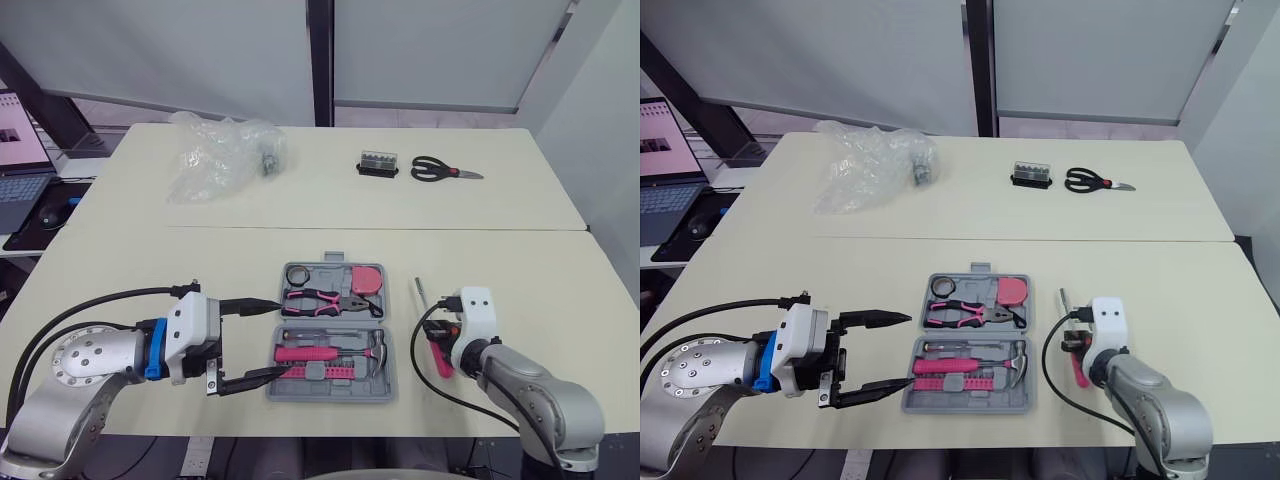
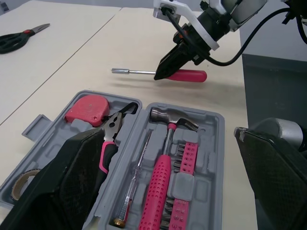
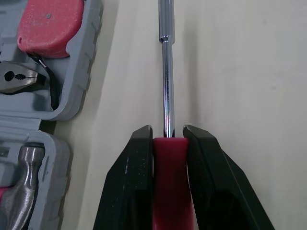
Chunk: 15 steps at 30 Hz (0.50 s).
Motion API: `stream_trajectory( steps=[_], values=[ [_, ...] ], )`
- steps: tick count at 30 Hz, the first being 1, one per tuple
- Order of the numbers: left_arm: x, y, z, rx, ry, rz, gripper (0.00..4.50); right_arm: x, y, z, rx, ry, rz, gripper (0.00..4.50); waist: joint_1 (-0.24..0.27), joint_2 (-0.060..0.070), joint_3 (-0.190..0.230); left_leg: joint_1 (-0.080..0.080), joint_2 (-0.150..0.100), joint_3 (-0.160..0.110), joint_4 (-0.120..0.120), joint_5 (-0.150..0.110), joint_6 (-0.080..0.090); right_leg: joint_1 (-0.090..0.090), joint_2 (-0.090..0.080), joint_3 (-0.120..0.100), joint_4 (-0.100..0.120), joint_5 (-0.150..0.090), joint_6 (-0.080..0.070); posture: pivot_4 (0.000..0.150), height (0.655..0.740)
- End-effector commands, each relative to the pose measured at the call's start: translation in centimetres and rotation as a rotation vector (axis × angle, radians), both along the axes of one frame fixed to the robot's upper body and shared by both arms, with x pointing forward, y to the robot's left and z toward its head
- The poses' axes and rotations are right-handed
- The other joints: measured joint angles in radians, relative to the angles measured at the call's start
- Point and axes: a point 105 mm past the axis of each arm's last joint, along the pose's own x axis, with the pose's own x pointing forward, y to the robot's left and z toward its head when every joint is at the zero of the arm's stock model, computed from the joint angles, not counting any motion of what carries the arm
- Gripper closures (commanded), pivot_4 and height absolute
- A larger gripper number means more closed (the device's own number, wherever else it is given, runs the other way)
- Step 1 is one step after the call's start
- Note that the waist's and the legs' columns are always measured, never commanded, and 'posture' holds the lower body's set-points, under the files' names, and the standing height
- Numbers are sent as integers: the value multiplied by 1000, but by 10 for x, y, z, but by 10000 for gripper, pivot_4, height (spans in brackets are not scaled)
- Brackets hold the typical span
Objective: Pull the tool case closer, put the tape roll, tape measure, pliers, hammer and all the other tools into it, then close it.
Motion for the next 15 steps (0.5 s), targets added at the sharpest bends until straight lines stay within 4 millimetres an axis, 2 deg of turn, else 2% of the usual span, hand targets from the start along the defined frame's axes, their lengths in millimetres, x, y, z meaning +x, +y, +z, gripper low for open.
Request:
stream_trajectory(
  steps=[1, 8, 10, 15],
  values=[
    [-2, -3, 9, 9, -25, -32, 0, 4, 4, 2, -15, -42, -41, 38083, -2, 0, 0, 0, 0, 1, 0, 0, 0, -1, 0, 0, 0, 0, 0, 1500, 7400],
    [0, -5, 10, 17, -31, -33, 0, 7, 2, -7, -4, -42, -112, 38083, -6, 0, 0, -2, 0, 1, 0, 0, 0, -3, 0, 1, 1, 0, 0, 1500, 7400],
    [1, -6, 10, 18, -35, -31, 0, 9, 2, -3, 10, -53, -116, 30880, -6, 0, 0, -2, 0, 1, 0, 0, 0, -3, 0, 1, 1, 0, 0, 1500, 7400],
    [3, -6, 11, 16, -43, -15, 0, 12, -2, 16, 47, -116, -132, 19094, -6, 0, 0, -2, 0, 1, 0, 0, 0, -3, 0, 1, 1, 0, 0, 1500, 7400]
  ],
)
